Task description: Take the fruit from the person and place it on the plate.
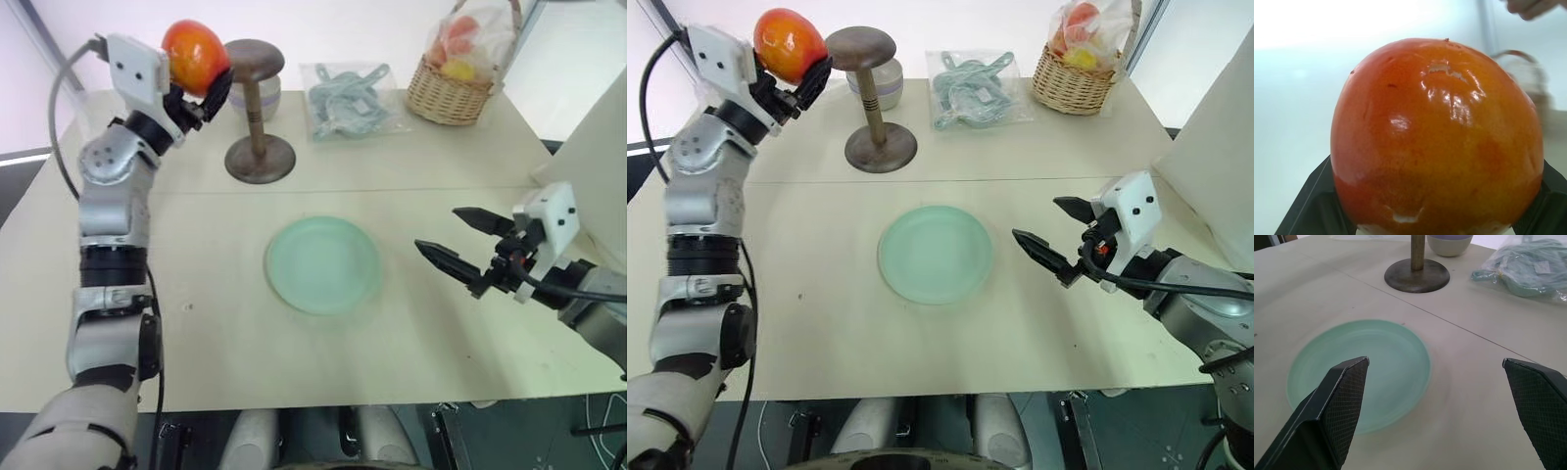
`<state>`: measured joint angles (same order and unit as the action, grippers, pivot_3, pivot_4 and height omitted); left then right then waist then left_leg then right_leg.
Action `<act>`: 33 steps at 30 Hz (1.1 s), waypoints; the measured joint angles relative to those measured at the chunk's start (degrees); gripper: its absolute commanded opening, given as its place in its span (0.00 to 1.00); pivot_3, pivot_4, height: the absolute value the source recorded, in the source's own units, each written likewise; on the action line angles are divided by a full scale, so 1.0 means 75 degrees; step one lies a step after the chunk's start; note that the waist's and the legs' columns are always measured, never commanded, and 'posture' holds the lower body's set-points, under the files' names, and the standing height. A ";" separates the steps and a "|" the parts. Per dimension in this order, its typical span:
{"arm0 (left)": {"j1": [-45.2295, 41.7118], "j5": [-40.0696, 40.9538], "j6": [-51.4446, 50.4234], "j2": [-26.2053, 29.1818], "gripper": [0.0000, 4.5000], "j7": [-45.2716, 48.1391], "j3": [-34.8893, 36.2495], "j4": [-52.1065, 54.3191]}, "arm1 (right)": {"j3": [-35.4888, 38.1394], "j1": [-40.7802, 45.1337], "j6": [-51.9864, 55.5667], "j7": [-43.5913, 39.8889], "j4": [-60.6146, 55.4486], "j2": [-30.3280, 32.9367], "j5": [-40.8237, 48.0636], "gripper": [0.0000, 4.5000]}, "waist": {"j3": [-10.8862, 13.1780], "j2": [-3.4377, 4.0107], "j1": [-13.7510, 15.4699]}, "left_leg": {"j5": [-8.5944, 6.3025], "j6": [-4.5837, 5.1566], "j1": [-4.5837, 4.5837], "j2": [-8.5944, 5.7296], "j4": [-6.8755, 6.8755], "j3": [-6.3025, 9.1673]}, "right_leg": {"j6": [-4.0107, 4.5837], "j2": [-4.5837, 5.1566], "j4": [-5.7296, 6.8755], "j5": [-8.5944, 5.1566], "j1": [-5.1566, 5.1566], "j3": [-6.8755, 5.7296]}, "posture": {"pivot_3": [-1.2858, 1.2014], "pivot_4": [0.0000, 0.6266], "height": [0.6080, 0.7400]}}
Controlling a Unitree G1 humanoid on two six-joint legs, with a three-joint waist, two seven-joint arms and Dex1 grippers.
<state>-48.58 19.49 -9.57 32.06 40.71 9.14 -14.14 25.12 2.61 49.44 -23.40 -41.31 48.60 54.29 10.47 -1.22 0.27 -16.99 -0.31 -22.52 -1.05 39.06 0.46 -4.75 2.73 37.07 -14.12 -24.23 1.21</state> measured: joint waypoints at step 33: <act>-0.0923 -0.1342 0.0886 -0.1497 0.68 0.5990 -0.3230 -0.3610 | -0.1396 0.0709 -0.0029 -0.0936 0.0125 0.0583 -0.0760 1.00 | 0.0001 -0.0002 0.0060 | -0.0006 0.0017 -0.0020 -0.0005 0.0012 -0.0001 | 0.0001 -0.0009 -0.0002 -0.0001 -0.0013 -0.0007 | 0.52 0.24 1.00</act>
<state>-55.51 9.43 -2.93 20.83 85.63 -15.08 -41.22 14.65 7.92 49.22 -30.42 -40.38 52.97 48.59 10.47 -1.23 0.72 -17.04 -0.19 -22.67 -1.09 39.15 0.46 -4.74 2.66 37.05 -14.12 -24.33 1.15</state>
